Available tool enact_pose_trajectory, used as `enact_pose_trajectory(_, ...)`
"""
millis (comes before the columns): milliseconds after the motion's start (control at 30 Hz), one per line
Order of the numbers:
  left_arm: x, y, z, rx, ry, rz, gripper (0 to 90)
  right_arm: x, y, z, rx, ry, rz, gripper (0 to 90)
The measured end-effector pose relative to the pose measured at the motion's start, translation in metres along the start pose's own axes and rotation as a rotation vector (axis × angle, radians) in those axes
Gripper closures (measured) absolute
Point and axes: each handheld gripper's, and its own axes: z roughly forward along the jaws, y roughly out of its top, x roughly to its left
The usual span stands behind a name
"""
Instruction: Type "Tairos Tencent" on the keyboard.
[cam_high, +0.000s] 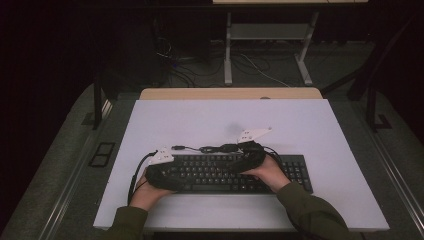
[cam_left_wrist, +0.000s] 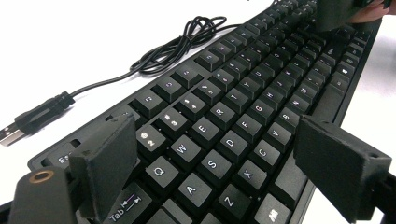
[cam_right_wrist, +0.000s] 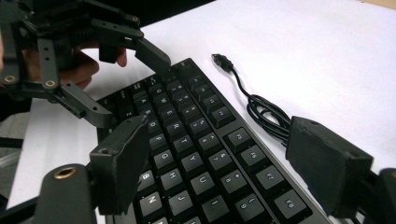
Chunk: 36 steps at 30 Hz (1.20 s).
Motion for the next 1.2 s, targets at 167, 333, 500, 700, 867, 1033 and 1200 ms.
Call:
enact_pose_trajectory(167, -0.001, 0.000, 0.002, 0.006, -0.006, 0.007, 12.8, 0.001, 0.002, 0.001, 0.001, 0.003, -0.008, 22.1)
enact_pose_trajectory(333, -0.002, 0.000, 0.003, 0.006, -0.009, 0.004, 12.8, 0.003, 0.004, 0.003, -0.007, -0.017, 0.009, 17.8)
enact_pose_trajectory(500, -0.002, 0.000, 0.003, 0.007, -0.012, 0.006, 12.8, 0.003, 0.003, 0.004, -0.010, 0.004, 0.009, 18.0)
enact_pose_trajectory(700, -0.003, 0.000, 0.004, 0.009, -0.016, 0.007, 12.7, 0.002, 0.001, 0.003, 0.038, 0.017, -0.012, 50.3)
enact_pose_trajectory(867, -0.003, 0.000, 0.004, 0.012, -0.018, 0.013, 12.7, 0.002, -0.001, 0.002, 0.073, 0.007, -0.040, 74.0)
enact_pose_trajectory(1033, -0.004, 0.000, 0.004, 0.011, -0.020, 0.009, 12.8, 0.002, -0.003, 0.002, 0.109, 0.006, -0.061, 88.2)
enact_pose_trajectory(1200, -0.004, 0.000, 0.004, 0.011, -0.017, 0.010, 12.7, 0.000, -0.006, 0.005, 0.153, 0.004, -0.078, 89.2)
